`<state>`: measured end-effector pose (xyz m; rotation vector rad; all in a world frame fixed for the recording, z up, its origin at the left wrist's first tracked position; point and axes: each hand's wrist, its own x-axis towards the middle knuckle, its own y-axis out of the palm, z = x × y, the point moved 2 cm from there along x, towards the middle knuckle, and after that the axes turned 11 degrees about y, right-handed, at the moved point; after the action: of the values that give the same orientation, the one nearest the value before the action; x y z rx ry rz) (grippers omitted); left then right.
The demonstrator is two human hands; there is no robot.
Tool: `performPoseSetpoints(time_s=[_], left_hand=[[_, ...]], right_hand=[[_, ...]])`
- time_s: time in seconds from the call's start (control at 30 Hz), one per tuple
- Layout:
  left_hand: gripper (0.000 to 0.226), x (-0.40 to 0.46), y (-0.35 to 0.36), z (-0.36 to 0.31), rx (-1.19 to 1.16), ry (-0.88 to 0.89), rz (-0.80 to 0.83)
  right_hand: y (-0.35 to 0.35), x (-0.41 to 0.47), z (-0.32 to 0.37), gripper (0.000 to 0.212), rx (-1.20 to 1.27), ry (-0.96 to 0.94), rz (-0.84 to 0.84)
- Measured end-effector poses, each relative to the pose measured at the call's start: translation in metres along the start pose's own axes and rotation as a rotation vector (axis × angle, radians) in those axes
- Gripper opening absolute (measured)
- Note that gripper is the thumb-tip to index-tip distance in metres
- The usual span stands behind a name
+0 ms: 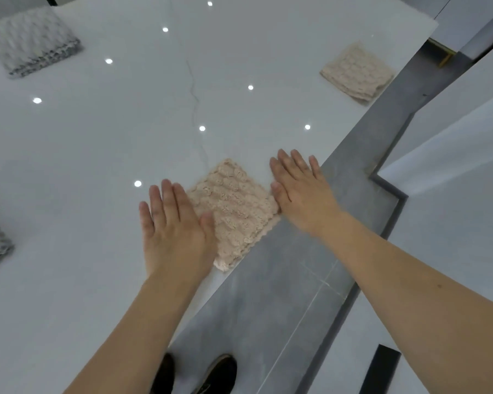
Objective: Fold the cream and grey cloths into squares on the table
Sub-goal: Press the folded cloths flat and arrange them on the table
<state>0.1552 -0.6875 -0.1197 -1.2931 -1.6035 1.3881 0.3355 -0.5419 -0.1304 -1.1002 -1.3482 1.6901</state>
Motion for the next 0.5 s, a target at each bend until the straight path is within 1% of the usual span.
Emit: performPoseSetpoints(time_s=[0.07, 0.13, 0.2, 0.27, 0.33, 0.4, 0.5], left_hand=[[0.069, 0.028, -0.016, -0.018, -0.075, 0.122, -0.012], [0.064, 0.07, -0.021, -0.046, -0.157, 0.311, -0.053], [0.061, 0.11, -0.018, -0.074, -0.207, 0.481, -0.056], [0.06, 0.142, -0.007, -0.093, -0.221, 0.61, -0.03], [0.064, 0.17, 0.003, -0.108, -0.207, 0.696, -0.011], [0.069, 0.193, 0.01, -0.124, -0.179, 0.75, -0.024], [0.073, 0.22, 0.013, -0.15, -0.144, 0.803, -0.006]], right_hand=[[-0.014, 0.002, -0.009, 0.053, 0.315, 0.17, -0.071], [-0.025, 0.006, -0.021, 0.052, 0.607, 0.295, -0.149], [-0.031, 0.011, -0.031, 0.052, 0.784, 0.371, -0.186], [-0.033, 0.015, -0.043, 0.052, 0.877, 0.428, -0.217], [-0.034, 0.02, -0.058, 0.053, 0.916, 0.496, -0.271], [-0.033, 0.028, -0.072, 0.054, 0.931, 0.546, -0.302], [-0.032, 0.043, -0.095, 0.055, 0.932, 0.572, -0.31]])
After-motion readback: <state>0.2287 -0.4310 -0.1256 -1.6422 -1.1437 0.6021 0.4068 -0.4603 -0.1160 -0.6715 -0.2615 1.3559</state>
